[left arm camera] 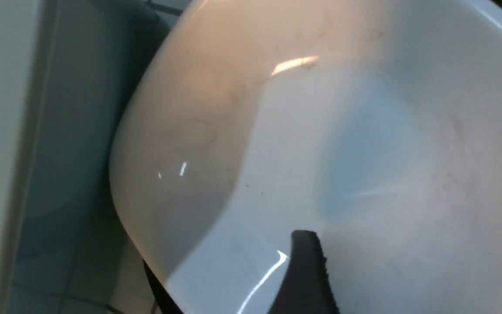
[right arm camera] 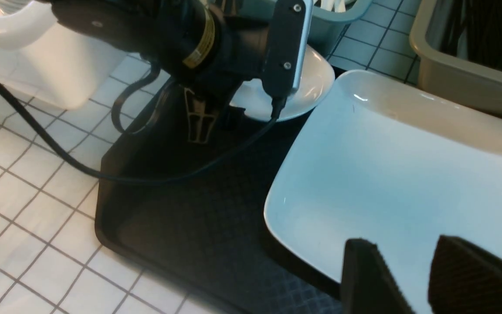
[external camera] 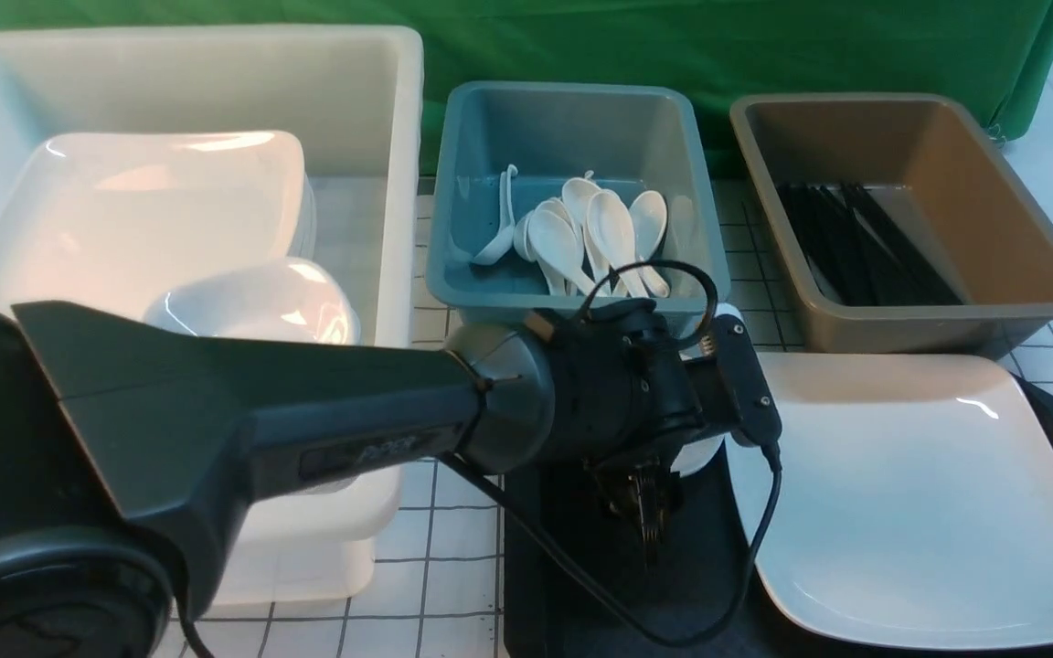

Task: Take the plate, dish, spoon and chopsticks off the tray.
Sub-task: Use the left arm to grab a small plate from the dinner plate, then use the left arm to put the small plate into the large storage box on the left

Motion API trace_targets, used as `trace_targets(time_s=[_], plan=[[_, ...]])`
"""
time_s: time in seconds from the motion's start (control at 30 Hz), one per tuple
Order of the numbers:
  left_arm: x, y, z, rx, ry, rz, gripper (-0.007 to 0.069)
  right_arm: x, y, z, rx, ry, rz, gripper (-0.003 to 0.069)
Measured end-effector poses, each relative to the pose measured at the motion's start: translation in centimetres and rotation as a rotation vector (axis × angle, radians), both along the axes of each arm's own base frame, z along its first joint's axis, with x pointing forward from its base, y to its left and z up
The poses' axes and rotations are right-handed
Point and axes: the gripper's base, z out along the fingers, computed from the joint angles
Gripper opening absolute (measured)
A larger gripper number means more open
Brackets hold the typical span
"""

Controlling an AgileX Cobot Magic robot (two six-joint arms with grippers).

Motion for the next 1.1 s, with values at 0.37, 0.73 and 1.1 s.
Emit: trace_targets(time_s=[0.37,0.73,1.1], plan=[[-0.6,-0.7,0.7,-0.075,0.056,0.037,0.0055,0.0,0.0,0.0,0.000,0.000,0.000,0.0239],[-3.7,0.3,6.6,-0.190,0.193,0.138,0.0011,0.0,0.0,0.0,0.000,0.000,0.000,0.0239],[-8.4,5.2,20.5,-0.488,0.070,0.120,0.0008,0.0,0.0,0.0,0.000,0.000,0.000,0.0239]])
